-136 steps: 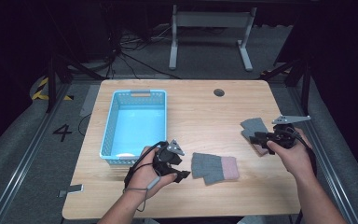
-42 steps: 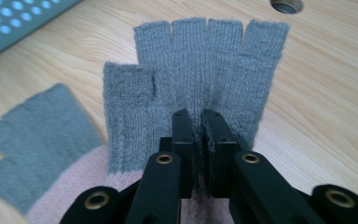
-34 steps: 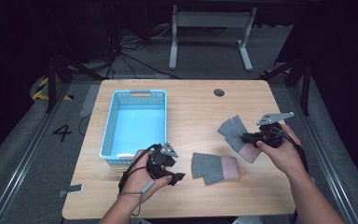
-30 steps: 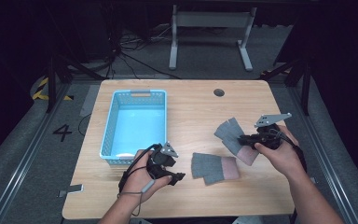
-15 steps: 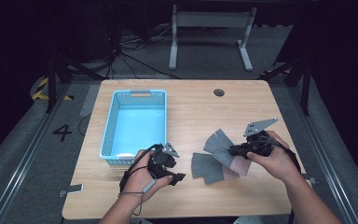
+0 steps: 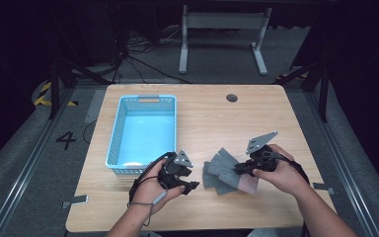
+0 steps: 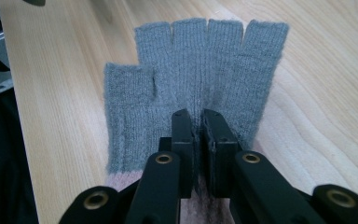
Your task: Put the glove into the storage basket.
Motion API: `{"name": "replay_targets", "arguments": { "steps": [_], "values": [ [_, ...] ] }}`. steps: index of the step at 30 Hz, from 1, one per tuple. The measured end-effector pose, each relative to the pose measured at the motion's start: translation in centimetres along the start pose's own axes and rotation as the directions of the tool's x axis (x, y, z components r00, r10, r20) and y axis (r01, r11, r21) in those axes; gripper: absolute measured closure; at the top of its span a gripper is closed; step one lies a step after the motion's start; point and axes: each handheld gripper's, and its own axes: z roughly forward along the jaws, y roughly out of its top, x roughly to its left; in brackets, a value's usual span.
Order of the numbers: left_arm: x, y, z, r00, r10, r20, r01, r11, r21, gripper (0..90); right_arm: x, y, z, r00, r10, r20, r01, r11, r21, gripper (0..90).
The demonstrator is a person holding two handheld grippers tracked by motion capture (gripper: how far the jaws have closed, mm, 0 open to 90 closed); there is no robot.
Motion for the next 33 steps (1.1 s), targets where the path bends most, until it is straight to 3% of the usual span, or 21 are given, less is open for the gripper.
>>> {"name": "replay_targets", "arguments": {
  "steps": [3,9,12,15,18,22,26,33],
  "values": [
    [-0.1,0.1,0.2,0.9999,0.002,0.012,-0.003,0.9999,0.013,56.3,0.2,0.0,0.5,0.9999,-0.005,-0.011,0.005,1.0,0.005,84.6],
    [0.1,0.0,0.8,0.9983,-0.054,0.022,0.054,0.9978,0.039,58.0,0.4,-0.2,1.7,0.9991,-0.029,-0.031,0.03,0.9991,0.031,84.5],
    [0.3,0.0,1.3,0.9972,-0.064,0.037,0.063,0.9972,0.041,58.5,0.4,-0.3,2.2,0.9991,-0.028,-0.031,0.029,0.9987,0.043,84.4],
    [0.3,0.1,1.6,0.9972,-0.071,0.021,0.07,0.9963,0.049,58.1,0.5,-0.5,2.7,0.9991,-0.03,-0.029,0.032,0.9981,0.052,83.7],
    [0.1,0.3,2.1,0.9954,-0.091,-0.03,0.093,0.993,0.073,53.2,0.6,-0.7,3.0,0.9994,-0.024,-0.024,0.025,0.9982,0.055,78.5],
    [-0.1,0.5,2.5,0.9973,-0.069,-0.024,0.071,0.9934,0.09,54.3,0.9,-0.8,2.5,0.9998,-0.005,-0.021,0.005,0.9996,0.028,73.3],
    [-0.1,0.8,2.9,0.9995,-0.031,0.003,0.03,0.9937,0.108,62.1,0.9,-1.0,1.5,1.0,0.007,-0.006,-0.007,1.0,0.001,72.1],
    [0.2,1.0,3.5,0.9992,-0.028,0.028,0.024,0.9916,0.127,68.2,0.7,-1.7,0.0,0.9991,0.034,0.025,-0.033,0.9993,-0.016,71.0]
  ]
}}
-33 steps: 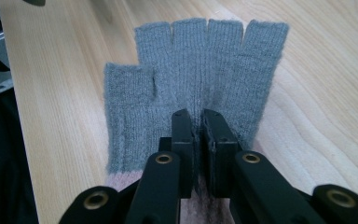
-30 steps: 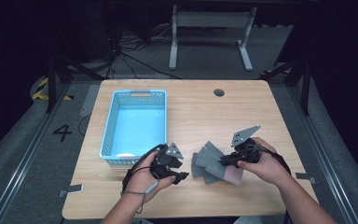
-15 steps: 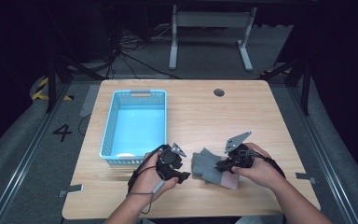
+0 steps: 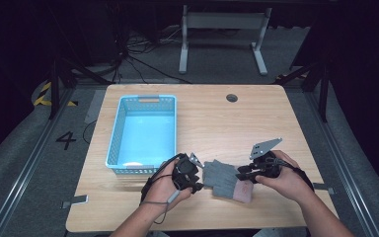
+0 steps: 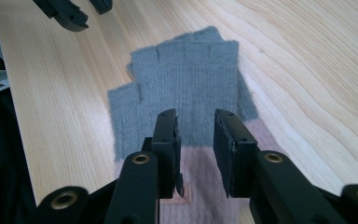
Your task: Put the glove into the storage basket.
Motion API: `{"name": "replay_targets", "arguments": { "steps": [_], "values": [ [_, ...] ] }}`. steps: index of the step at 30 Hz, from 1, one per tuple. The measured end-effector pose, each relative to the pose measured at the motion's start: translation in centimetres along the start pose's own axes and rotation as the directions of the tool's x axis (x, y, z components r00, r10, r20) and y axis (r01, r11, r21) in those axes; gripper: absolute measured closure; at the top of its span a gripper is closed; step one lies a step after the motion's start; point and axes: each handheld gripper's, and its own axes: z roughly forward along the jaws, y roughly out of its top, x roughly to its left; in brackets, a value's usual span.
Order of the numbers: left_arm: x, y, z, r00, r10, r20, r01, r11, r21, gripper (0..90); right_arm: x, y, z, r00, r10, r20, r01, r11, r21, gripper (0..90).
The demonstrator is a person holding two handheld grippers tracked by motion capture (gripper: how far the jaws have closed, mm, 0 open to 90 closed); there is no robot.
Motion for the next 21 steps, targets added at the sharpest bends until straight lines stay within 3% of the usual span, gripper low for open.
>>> {"name": "replay_targets", "arguments": {
  "steps": [6,13,21],
  "values": [
    [0.3,0.1,0.2,0.9999,-0.001,0.012,0.001,1.0,0.005,70.4,-0.4,-0.7,-1.1,0.9996,0.025,0.014,-0.025,0.9996,0.011,69.2],
    [0.6,0.2,0.5,0.9999,-0.006,0.014,0.006,0.9996,0.026,71.2,-1.1,-1.6,-1.9,0.9984,0.047,0.031,-0.049,0.9965,0.068,67.7],
    [0.8,0.5,1.0,0.9996,0.018,0.022,-0.02,0.9976,0.067,70.3,-1.7,-2.8,-2.2,0.9967,0.062,0.051,-0.069,0.9858,0.153,66.0]
  ]
}}
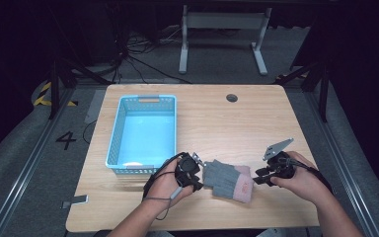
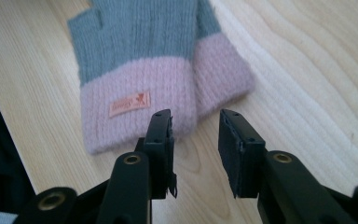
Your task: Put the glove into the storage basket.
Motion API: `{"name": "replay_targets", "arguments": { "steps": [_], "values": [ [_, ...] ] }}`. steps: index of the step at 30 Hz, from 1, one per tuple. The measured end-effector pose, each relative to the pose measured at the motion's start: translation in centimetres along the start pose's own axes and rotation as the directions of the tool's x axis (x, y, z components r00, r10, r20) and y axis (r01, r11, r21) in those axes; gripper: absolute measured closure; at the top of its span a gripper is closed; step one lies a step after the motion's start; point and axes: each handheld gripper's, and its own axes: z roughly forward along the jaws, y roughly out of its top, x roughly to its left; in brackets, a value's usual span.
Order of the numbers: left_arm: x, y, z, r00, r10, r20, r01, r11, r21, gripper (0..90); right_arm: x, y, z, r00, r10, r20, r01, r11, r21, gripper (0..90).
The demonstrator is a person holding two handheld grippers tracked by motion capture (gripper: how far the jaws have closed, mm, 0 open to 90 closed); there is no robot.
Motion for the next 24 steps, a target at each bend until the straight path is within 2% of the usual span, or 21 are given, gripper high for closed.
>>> {"name": "replay_targets", "arguments": {
  "steps": [8,14,24],
  "values": [
    [0.1,0.3,0.6,1.0,0.009,0.002,-0.009,0.9997,0.022,70.3,-0.2,-0.8,0.8,0.9999,-0.004,-0.011,0.004,0.9973,0.073,66.3],
    [0.2,0.4,1.2,0.9997,0.021,0.008,-0.022,0.9993,0.031,70.9,-0.2,-0.9,1.3,0.9998,-0.011,-0.014,0.012,0.997,0.077,66.2],
    [0.6,0.6,2.3,1.0,-0.003,0.0,0.003,0.9992,0.039,71.4,-0.1,-0.6,1.9,0.9994,-0.024,-0.025,0.026,0.997,0.073,68.8]
  ]
}}
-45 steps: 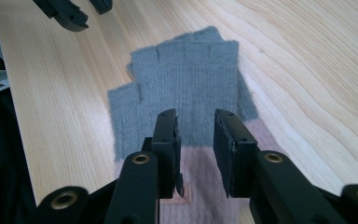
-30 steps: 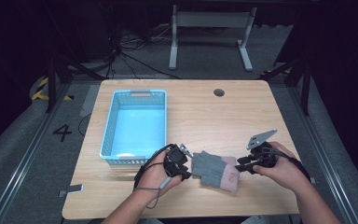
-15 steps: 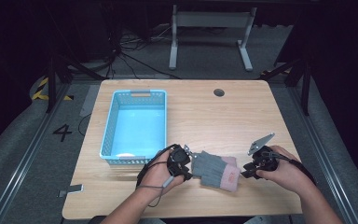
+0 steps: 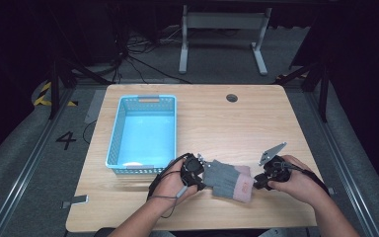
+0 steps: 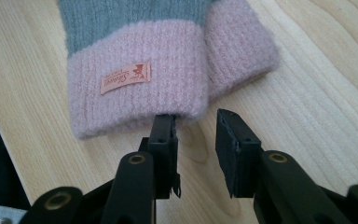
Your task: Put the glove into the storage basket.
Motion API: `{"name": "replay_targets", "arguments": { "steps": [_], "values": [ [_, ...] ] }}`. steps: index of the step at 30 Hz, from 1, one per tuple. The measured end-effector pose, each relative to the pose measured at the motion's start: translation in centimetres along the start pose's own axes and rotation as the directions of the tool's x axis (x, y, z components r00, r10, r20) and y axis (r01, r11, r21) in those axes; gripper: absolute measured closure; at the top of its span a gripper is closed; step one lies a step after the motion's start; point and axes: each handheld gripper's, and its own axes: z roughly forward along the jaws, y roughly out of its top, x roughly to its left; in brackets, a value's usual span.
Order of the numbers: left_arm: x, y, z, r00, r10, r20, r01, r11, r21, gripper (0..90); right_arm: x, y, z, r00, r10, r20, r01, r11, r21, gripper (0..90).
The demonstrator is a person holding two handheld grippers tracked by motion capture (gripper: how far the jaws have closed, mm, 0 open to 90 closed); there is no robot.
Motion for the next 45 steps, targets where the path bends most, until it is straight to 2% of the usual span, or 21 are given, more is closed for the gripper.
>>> {"name": "replay_targets", "arguments": {
  "steps": [5,8,10,14,17,20,23,30,41,45],
  "values": [
    [-0.1,0.2,0.5,1.0,0.006,0.005,-0.006,0.9999,0.012,73.9,0.1,0.1,0.0,1.0,-0.004,0.004,0.004,1.0,-0.001,69.3],
    [-0.3,0.3,0.6,0.9998,0.006,-0.018,-0.006,0.9999,0.016,79.0,0.1,0.1,0.1,1.0,-0.006,0.003,0.006,1.0,-0.002,70.3],
    [-0.3,0.4,0.5,0.9998,0.004,-0.019,-0.003,0.9999,0.013,83.2,0.1,0.2,0.1,1.0,-0.006,0.004,0.006,1.0,-0.003,71.1],
    [-0.5,0.5,0.4,0.9993,0.013,-0.035,-0.012,0.9999,0.009,86.8,0.2,0.2,0.1,1.0,-0.009,0.0,0.009,0.9999,-0.005,73.0],
    [-0.7,0.5,0.3,0.9988,0.014,-0.047,-0.014,0.9999,0.002,88.8,0.3,0.3,0.1,0.9999,-0.013,0.0,0.013,0.9999,-0.005,78.6],
    [-0.7,0.5,0.1,0.9981,0.023,-0.058,-0.022,0.9997,0.005,89.3,0.5,0.5,0.0,0.9998,-0.017,0.004,0.017,0.9998,-0.008,85.0],
    [-1.0,0.5,-0.2,0.9974,0.029,-0.065,-0.029,0.9996,-0.005,89.4,0.5,0.6,-0.3,1.0,-0.009,0.003,0.009,0.9998,-0.017,86.8],
    [-1.6,0.4,-1.1,0.9968,0.041,-0.069,-0.043,0.9986,-0.03,89.4,0.6,0.9,-1.5,0.9998,0.011,0.017,-0.01,0.998,-0.063,87.7],
    [-2.0,0.1,-1.6,0.997,0.04,-0.067,-0.043,0.9976,-0.054,89.4,-0.3,1.4,-1.9,0.9986,0.027,0.046,-0.021,0.992,-0.124,87.9],
    [-2.2,0.1,-1.6,0.9972,0.044,-0.06,-0.048,0.9972,-0.058,89.4,-0.7,1.5,-2.0,0.9975,0.046,0.054,-0.038,0.9897,-0.138,88.0]
  ]
}}
